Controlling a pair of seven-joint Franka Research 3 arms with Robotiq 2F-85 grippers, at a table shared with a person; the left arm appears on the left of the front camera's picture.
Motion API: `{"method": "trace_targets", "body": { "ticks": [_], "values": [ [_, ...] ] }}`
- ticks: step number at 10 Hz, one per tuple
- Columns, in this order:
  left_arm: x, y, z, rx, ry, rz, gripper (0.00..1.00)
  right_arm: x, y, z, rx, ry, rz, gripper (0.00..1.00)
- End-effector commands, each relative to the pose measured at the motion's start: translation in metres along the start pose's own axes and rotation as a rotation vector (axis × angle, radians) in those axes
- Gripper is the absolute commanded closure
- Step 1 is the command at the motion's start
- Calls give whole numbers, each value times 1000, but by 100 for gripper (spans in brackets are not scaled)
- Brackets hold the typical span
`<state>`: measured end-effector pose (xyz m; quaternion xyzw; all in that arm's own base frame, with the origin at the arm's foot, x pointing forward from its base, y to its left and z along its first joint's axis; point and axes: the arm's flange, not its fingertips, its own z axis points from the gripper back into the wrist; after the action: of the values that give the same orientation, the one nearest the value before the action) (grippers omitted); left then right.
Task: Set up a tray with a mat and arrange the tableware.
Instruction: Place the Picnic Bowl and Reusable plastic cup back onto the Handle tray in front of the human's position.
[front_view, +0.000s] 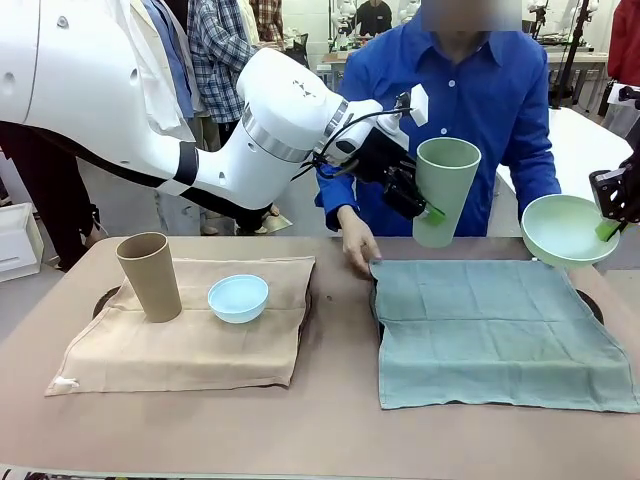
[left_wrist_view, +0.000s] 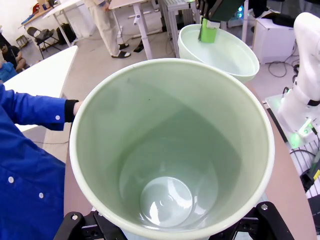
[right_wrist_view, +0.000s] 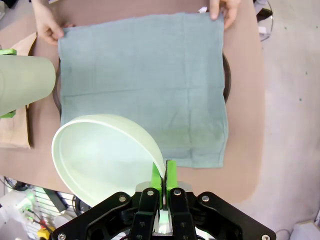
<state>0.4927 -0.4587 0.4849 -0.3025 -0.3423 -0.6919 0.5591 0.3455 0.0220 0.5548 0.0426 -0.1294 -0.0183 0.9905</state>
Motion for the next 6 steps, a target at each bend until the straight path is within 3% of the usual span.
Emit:
{"method": "trace_targets", "body": {
  "ticks": [1, 6],
  "values": [
    [2, -1, 4, -5, -16, 0, 100, 2, 0, -2, 1, -2, 7, 100],
    [2, -1, 4, -5, -16, 0, 100, 2, 0, -2, 1, -2, 7, 100]
  ]
}}
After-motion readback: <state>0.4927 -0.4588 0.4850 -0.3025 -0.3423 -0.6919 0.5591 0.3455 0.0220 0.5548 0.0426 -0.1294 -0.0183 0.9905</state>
